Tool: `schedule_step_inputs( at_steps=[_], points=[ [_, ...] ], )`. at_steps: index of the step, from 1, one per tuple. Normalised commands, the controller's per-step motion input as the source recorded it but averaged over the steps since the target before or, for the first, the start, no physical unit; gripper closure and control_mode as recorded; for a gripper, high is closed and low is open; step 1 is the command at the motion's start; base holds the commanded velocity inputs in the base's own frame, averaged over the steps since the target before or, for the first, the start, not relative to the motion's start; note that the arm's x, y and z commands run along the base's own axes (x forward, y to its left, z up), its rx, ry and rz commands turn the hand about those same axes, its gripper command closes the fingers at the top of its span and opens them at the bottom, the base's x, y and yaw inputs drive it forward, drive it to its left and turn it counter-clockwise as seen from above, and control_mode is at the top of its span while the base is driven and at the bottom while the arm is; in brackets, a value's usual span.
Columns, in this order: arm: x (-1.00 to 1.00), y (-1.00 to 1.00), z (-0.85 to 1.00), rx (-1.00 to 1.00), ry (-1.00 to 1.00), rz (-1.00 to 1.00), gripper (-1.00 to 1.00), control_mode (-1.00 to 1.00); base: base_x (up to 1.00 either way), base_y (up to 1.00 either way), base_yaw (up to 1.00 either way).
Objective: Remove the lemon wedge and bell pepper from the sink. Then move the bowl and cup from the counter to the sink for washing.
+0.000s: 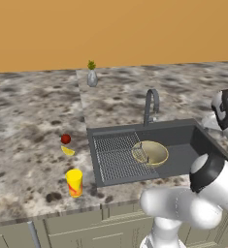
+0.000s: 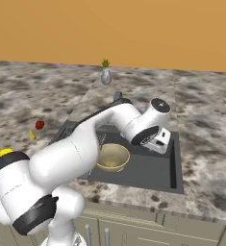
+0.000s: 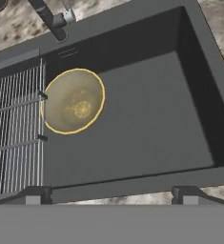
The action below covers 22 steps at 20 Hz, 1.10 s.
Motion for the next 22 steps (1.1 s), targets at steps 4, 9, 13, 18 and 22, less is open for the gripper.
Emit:
schedule_step_inputs(
  at_steps=[4,9,13,18,22],
  points=[
    [-0.23,0.25,0.18,-0.06,0.0,-0.12,-1.0,-1.0,0.0,0.0,0.0],
    [-0.22,0.29,0.1,-0.06,0.01,-0.14,-1.0,-1.0,0.0,0.0,0.0],
    [-0.11,0.31,0.09,-0.04,0.02,-0.04,-1.0,-1.0,0.0,0.0,0.0],
    [-0.14,0.3,0.14,-0.09,0.05,0.0,-1.0,-1.0,0.0,0.0,0.0],
    [-0.15,0.29,0.13,-0.05,0.1,0.03,-1.0,-1.0,0.0,0.0,0.0]
  ],
)
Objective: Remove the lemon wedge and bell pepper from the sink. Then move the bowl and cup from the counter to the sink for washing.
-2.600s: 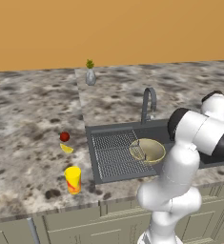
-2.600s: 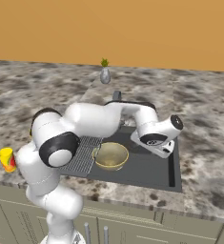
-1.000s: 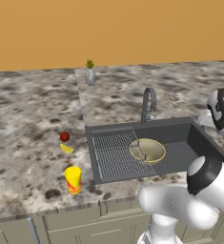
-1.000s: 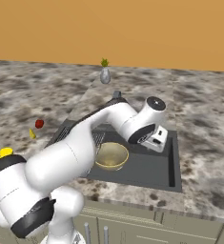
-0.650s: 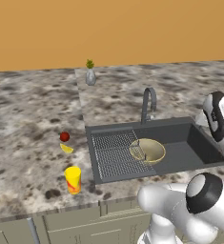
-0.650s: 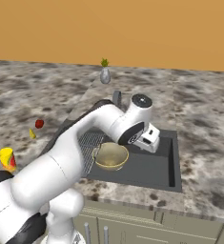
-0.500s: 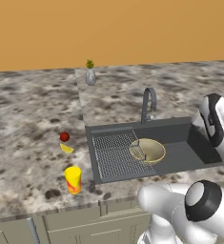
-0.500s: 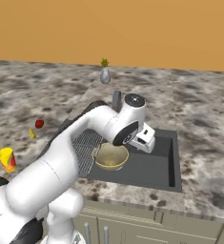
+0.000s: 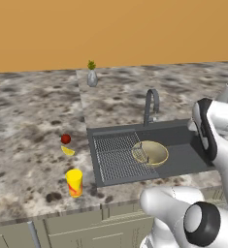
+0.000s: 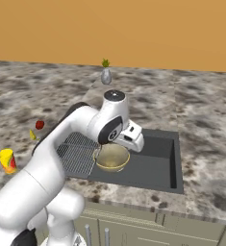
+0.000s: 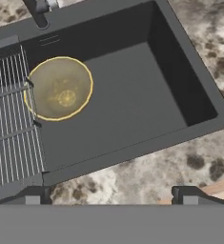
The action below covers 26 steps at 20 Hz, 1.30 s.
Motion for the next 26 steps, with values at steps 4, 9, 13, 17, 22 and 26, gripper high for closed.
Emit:
schedule_step_inputs(
  at_steps=[4,9,13,17,22,26],
  points=[
    [-0.15,0.35,0.1,-0.01,0.07,0.0,-1.0,-1.0,0.0,0.0,0.0],
    [-0.14,0.37,0.09,0.0,0.03,0.03,-1.0,-1.0,0.0,0.0,0.0],
    [-0.13,0.4,0.07,0.0,0.0,0.05,-1.0,-1.0,0.0,0.0,0.0],
    [-0.12,0.41,0.02,0.0,0.0,0.04,-1.0,-1.0,0.0,0.0,0.0],
    [-0.06,0.35,0.0,0.0,0.0,0.03,-1.0,-1.0,0.0,0.0,0.0],
    [-0.12,0.34,0.0,0.0,0.01,0.02,-1.0,-1.0,0.0,0.0,0.0]
  ],
)
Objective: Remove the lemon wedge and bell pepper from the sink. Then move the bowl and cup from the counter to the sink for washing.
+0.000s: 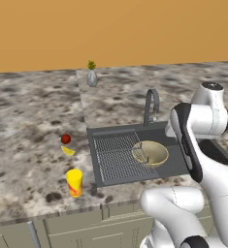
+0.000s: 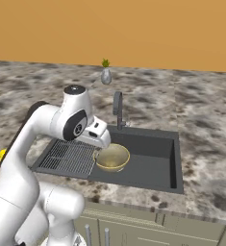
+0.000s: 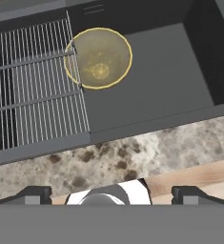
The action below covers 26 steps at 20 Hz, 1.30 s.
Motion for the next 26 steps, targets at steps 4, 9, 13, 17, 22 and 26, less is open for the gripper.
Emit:
schedule_step_inputs(
  at_steps=[4,9,13,17,22,26],
  points=[
    [-0.21,0.27,-0.01,0.01,0.01,0.05,-1.0,-1.0,0.0,0.0,0.0],
    [-0.2,0.3,0.0,0.04,0.0,0.09,-1.0,-1.0,0.0,0.0,0.0],
    [-0.16,0.34,0.0,0.02,0.0,0.05,-1.0,-1.0,0.0,0.0,0.0],
    [-0.13,0.35,0.0,0.01,0.0,0.09,-1.0,-1.0,0.0,0.0,0.0],
    [-0.07,0.36,0.0,0.0,0.0,0.06,-1.0,-1.0,0.0,0.0,0.0],
    [-0.05,0.35,0.0,0.0,0.0,0.08,-1.0,-1.0,0.0,0.0,0.0]
  ],
)
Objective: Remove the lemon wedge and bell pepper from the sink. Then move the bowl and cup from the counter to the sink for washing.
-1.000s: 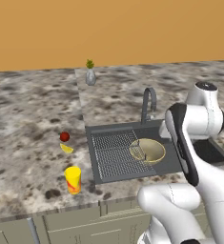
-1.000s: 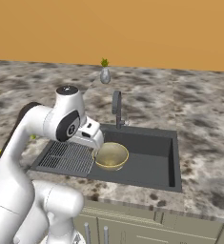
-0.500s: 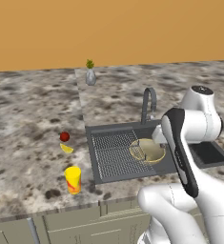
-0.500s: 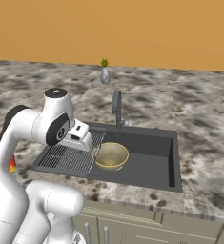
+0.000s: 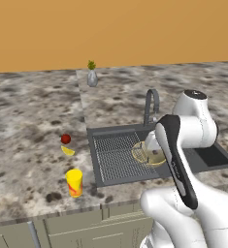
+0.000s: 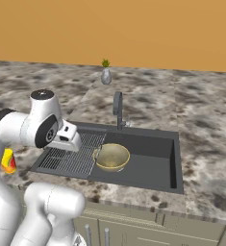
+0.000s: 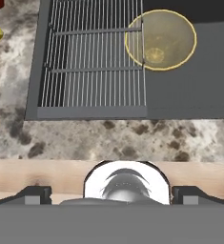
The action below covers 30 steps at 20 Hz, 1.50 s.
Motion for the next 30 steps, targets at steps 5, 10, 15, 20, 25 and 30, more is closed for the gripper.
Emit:
schedule_step_inputs(
  at_steps=[5,10,15,20,25,30],
  points=[
    [-0.02,0.25,0.06,0.0,0.0,0.12,-1.0,-1.0,0.0,0.0,0.0],
    [-0.05,0.31,0.02,0.01,0.02,0.07,-1.0,-1.0,0.0,0.0,0.0],
    [-0.03,0.33,0.01,0.01,0.01,0.02,-1.0,-1.0,0.0,0.0,0.0],
    [0.0,0.36,0.01,0.0,0.01,0.05,-1.0,-1.0,0.0,0.0,0.0],
    [0.0,0.34,0.0,0.0,0.01,0.06,-1.0,-1.0,0.0,0.0,0.0],
    [0.0,0.34,0.0,0.0,0.02,0.01,-1.0,-1.0,0.0,0.0,0.0]
  ],
)
